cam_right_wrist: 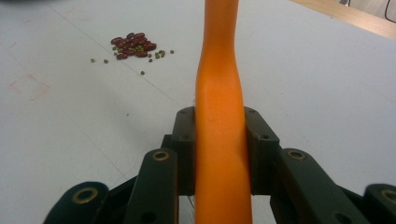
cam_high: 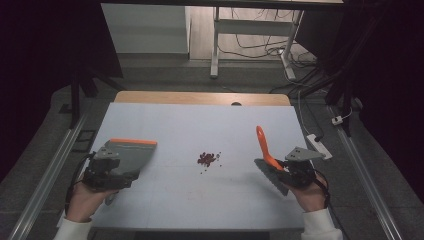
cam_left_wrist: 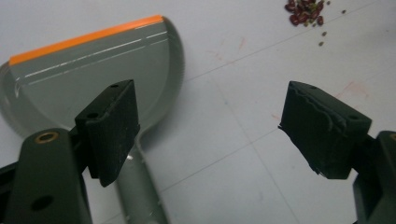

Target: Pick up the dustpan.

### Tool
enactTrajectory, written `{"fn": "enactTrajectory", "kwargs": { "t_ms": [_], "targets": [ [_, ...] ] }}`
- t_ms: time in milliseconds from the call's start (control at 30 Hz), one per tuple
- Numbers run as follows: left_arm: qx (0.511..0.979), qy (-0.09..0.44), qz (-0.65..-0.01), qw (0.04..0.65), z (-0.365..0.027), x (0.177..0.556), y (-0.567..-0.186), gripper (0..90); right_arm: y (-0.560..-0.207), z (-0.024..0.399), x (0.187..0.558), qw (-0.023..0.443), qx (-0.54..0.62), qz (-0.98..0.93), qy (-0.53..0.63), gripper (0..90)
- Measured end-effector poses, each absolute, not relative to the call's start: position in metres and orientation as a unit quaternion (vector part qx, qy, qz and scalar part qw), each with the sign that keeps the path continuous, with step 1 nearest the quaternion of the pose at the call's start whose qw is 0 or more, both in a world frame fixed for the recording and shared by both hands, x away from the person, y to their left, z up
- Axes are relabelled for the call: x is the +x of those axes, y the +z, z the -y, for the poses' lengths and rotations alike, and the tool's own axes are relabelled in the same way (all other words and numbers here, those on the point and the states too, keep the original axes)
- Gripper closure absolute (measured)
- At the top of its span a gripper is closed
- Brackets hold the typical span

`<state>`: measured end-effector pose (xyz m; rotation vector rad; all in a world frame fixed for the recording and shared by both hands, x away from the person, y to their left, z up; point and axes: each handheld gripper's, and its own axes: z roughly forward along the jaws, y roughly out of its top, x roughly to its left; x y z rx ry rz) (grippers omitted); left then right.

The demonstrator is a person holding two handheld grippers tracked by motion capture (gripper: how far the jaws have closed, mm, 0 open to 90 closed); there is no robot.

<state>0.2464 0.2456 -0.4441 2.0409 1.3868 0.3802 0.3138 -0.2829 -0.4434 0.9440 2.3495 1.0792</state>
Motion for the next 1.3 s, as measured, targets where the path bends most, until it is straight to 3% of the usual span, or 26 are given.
{"fn": "enactTrajectory", "kwargs": {
  "t_ms": [800,1000,1300],
  "targets": [
    [0.758,0.116,-0.587,0.260,-0.275,0.239,-0.474,16.5,-0.449,0.281,0.315,0.189,0.342,-0.842,0.373,69.9],
    [0.760,0.101,-0.602,0.223,-0.276,0.245,-0.489,16.3,-0.451,0.279,0.316,0.187,0.341,-0.845,0.368,69.9],
    [0.746,0.081,-0.621,0.225,-0.282,0.261,-0.503,17.9,-0.453,0.277,0.317,0.186,0.339,-0.847,0.365,69.9]
  ]
}}
